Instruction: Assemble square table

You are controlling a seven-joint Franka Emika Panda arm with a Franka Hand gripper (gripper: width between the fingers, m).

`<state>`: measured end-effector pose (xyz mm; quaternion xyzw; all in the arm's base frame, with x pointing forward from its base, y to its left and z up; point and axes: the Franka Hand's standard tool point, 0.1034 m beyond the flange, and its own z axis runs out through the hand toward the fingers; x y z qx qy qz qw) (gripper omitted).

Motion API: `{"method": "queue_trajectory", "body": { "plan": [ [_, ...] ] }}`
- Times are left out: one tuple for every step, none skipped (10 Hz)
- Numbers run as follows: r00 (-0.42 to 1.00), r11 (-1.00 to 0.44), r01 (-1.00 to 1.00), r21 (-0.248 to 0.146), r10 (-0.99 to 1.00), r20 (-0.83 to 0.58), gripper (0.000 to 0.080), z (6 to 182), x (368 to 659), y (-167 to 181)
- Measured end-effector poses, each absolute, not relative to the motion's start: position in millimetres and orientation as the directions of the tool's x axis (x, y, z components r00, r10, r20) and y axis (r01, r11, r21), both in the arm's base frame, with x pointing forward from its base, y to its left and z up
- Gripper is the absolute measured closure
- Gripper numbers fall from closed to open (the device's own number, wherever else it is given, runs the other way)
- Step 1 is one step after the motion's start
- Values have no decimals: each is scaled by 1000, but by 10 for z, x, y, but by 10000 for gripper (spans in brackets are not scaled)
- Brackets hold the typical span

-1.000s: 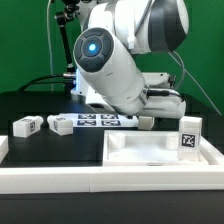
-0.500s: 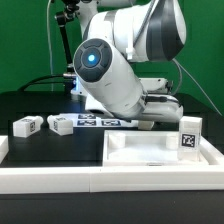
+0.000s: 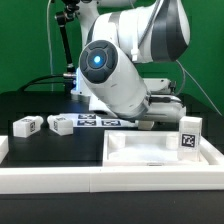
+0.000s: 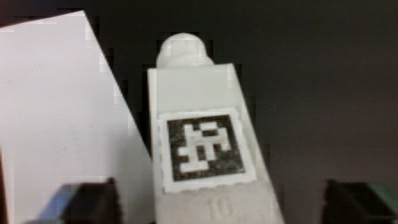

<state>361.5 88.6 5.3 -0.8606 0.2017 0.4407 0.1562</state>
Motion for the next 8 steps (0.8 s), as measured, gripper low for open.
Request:
{"method": "queue_trajectory", "body": {
  "plan": [
    [530,-870,-485,-91,-210,-822,423,53,3615,883],
    [530,-869,-486,-91,-210,-822,511,52,3615,880],
    [530,-869,-486,-91,-211,-822,511,52,3616,878],
    [530,-869,-487,-91,-211,-822,511,52,3616,876],
    [530,-869,-487,-91,-211,-822,511,52,3616,875],
    [530,-869,-487,-91,-211,-822,511,52,3617,873],
    [530,-868,-488,-91,-212,-821,511,60,3625,862],
    [524,-870,-483,-95,-201,-828,511,164,3678,812]
  ]
}}
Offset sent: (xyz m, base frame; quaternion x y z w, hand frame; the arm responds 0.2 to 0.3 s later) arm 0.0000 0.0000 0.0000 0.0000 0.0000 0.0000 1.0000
